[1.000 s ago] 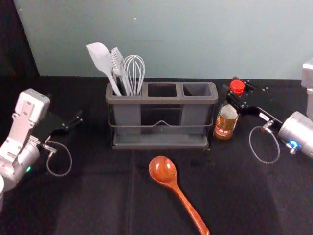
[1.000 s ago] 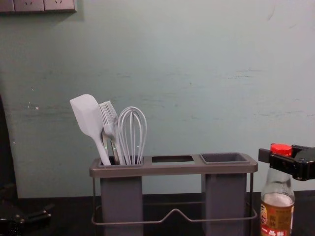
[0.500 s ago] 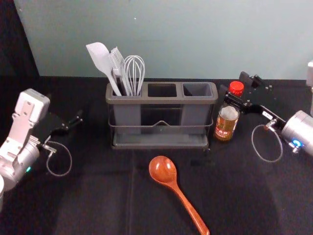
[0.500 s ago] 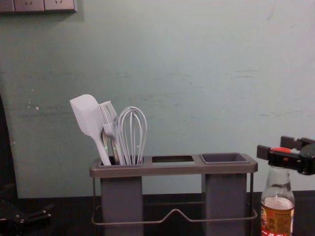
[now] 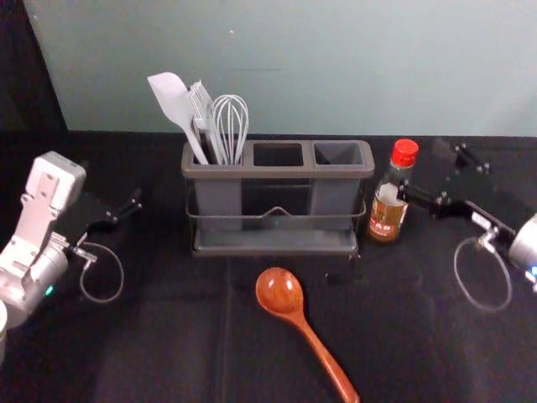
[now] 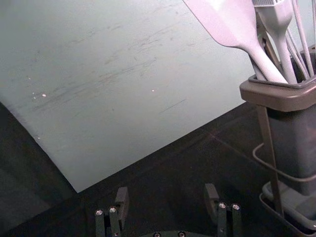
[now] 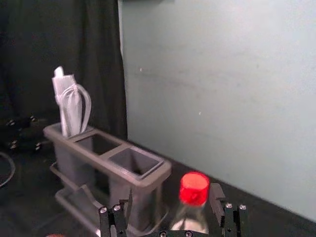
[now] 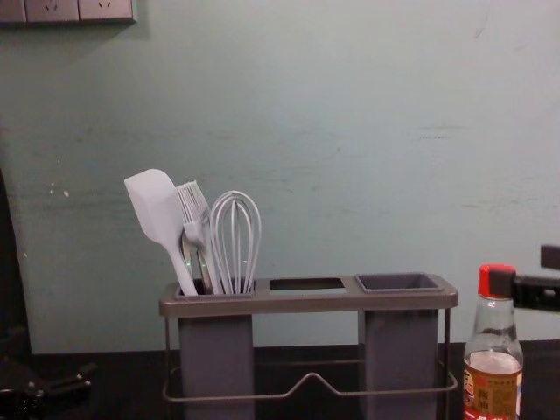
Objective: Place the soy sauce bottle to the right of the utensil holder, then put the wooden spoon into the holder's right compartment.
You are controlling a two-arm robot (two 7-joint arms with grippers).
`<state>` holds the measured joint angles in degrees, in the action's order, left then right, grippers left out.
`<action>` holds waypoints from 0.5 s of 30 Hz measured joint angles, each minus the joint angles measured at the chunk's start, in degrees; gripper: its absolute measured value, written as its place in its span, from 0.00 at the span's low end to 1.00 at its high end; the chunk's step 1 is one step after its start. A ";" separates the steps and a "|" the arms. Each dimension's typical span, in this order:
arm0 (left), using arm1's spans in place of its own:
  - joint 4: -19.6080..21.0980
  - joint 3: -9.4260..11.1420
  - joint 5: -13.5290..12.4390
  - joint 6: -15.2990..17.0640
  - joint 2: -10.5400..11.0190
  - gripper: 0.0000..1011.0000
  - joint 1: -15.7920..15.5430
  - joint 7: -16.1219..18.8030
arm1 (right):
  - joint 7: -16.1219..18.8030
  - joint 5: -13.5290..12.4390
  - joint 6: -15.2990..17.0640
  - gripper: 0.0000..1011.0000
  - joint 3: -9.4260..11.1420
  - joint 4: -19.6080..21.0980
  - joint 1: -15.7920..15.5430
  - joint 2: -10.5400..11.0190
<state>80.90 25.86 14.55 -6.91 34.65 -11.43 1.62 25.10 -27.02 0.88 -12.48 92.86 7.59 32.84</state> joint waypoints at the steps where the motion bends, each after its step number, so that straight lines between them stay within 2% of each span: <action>1: 0.00 0.00 0.00 0.00 0.00 0.99 0.00 0.00 | -0.40 -0.01 0.78 0.99 0.18 1.12 -0.82 0.33; 4: 0.00 0.00 0.00 0.00 0.00 0.99 0.00 0.00 | -1.92 0.24 3.49 0.99 0.63 5.92 -4.58 1.87; 5: 0.00 0.00 0.00 0.00 0.00 0.99 0.00 0.00 | -1.92 0.24 3.49 0.99 0.63 5.92 -4.58 1.87; 8: 0.00 0.00 0.00 0.00 0.00 0.99 0.00 0.00 | -2.45 0.84 5.45 0.99 0.43 9.22 -7.10 2.91; 12: 0.00 0.00 0.00 0.00 0.00 0.99 0.00 0.00 | -2.86 1.57 7.16 0.99 -0.36 11.13 -8.27 3.43; 15: 0.00 0.00 0.00 0.00 0.00 0.99 0.00 0.00 | -2.98 2.54 10.11 0.99 -1.96 12.70 -8.48 3.79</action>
<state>80.90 25.86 14.55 -6.91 34.65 -11.43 1.62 22.12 -24.49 10.98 -14.45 105.56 -0.89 36.63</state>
